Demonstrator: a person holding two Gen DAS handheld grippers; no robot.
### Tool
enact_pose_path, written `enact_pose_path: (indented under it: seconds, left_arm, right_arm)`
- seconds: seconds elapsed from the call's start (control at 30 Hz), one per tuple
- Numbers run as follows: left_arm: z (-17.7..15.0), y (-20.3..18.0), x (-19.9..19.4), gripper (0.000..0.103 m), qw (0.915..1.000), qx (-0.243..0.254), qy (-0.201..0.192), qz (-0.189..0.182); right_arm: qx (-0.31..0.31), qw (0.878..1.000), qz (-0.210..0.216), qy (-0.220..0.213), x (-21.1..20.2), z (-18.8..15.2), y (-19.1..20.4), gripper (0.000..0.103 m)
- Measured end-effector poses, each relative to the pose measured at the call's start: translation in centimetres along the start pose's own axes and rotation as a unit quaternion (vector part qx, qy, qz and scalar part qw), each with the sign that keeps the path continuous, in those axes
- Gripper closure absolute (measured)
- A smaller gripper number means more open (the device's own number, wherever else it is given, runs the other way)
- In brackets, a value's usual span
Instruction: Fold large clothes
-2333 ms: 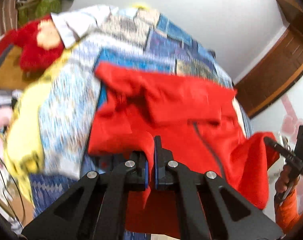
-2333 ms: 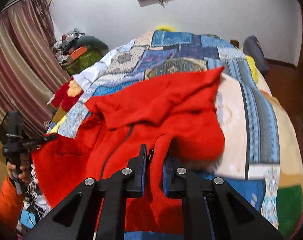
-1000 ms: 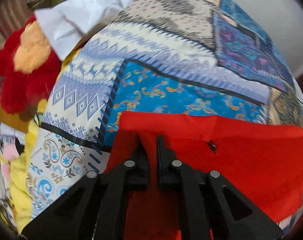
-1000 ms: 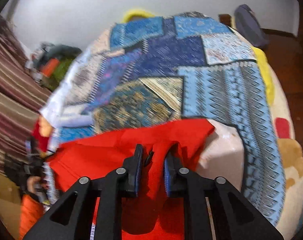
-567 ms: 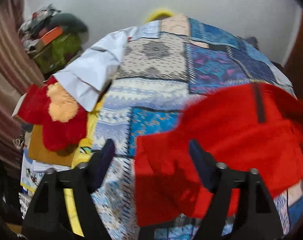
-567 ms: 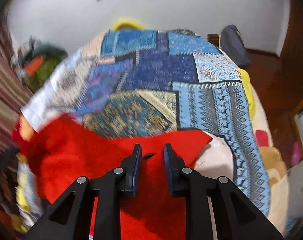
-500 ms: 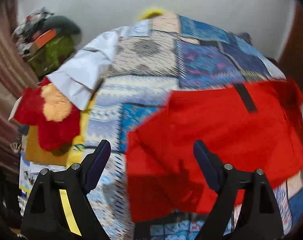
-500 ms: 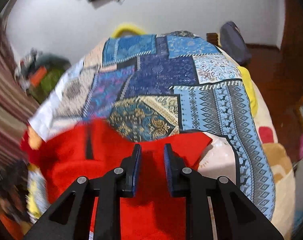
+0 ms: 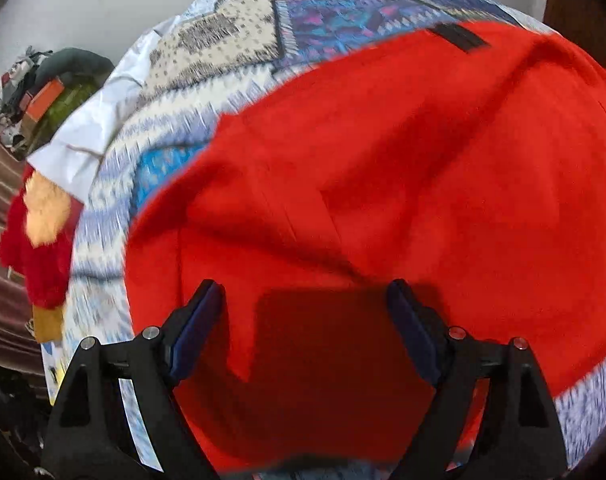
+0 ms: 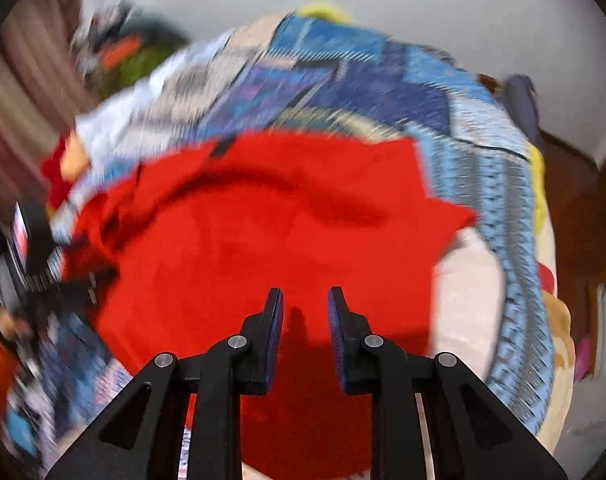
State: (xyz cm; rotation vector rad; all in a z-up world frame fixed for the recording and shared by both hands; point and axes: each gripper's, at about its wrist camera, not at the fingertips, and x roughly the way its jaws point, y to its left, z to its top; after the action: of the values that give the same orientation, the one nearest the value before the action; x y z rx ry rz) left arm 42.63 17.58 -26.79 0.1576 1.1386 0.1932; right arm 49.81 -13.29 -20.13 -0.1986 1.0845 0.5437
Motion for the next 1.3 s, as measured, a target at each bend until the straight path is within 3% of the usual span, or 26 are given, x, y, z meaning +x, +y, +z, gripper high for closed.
enact_pose_path:
  seconds: [0.07, 0.17, 0.33, 0.4, 0.43, 0.5, 0.6, 0.87, 0.9, 1.03, 1.13, 1.2, 1.23, 1.3]
  left_arm:
    - [1.6, 1.0, 0.7, 0.018, 0.9999, -0.007, -0.002, 0.008]
    - [4.8, 3.9, 1.8, 0.018, 0.9985, -0.042, -0.007, 0.034]
    - [8.9, 10.0, 4.4, 0.016, 0.9897, -0.116, 0.002, 0.085]
    - [9.5, 12.1, 4.5, 0.016, 0.9808, -0.14, 0.001, 0.136]
    - [9.5, 13.1, 4.2, 0.016, 0.9783, -0.154, -0.003, 0.138]
    - [9.0, 15.2, 2.6, 0.016, 0.9738, -0.197, -0.019, 0.112]
    - [7.7, 15.9, 0.1, 0.016, 0.9743, -0.213, -0.044, 0.057]
    - [3.5, 9.0, -4.8, 0.016, 0.99, -0.119, -0.071, -0.026]
    - [2.6, 7.6, -5.0, 0.016, 0.9907, -0.111, -0.064, -0.047]
    - [-0.4, 4.2, -3.9, 0.015, 0.9917, -0.096, -0.044, -0.073]
    - [-2.6, 2.9, -0.3, 0.015, 0.9919, -0.108, 0.009, -0.066]
    - [-4.3, 2.4, 1.7, 0.011, 0.9925, -0.111, 0.022, -0.048]
    - [-5.2, 2.2, 2.0, 0.01, 0.9937, -0.104, 0.013, -0.04]
    - [-6.2, 1.8, 1.7, 0.01, 0.9955, -0.087, -0.004, -0.037]
  right_arm:
    - [-0.025, 0.999, -0.014, 0.025, 2.9, 0.8, 1.3, 0.085]
    - [-0.038, 0.999, -0.025, 0.03, 5.7, 3.0, 1.3, 0.085]
    - [0.025, 0.999, 0.008, 0.023, 7.7, 8.9, -2.1, 0.085]
    - [0.05, 0.998, -0.037, 0.007, 7.5, 10.7, -3.5, 0.085]
    - [0.06, 0.996, -0.069, -0.003, 7.3, 11.2, -4.0, 0.085]
    - [0.077, 0.992, -0.094, -0.027, 6.1, 11.7, -5.1, 0.085]
    - [0.073, 0.994, -0.059, -0.049, 3.9, 11.0, -4.9, 0.085]
    - [-0.023, 0.997, -0.034, -0.062, 0.5, 5.7, 2.9, 0.085]
    - [-0.032, 0.997, -0.032, -0.059, 0.5, 4.9, 3.9, 0.085]
    - [-0.055, 0.997, -0.043, -0.03, 2.1, 2.3, 6.7, 0.085]
    - [-0.081, 0.991, -0.105, 0.017, 5.4, 0.3, 7.6, 0.085]
    - [-0.099, 0.985, -0.139, 0.009, 6.5, -0.9, 7.6, 0.085]
    - [-0.108, 0.983, -0.148, -0.009, 6.2, -1.4, 7.7, 0.077]
    - [-0.116, 0.974, -0.193, -0.022, 5.7, -1.9, 7.6, 0.043]
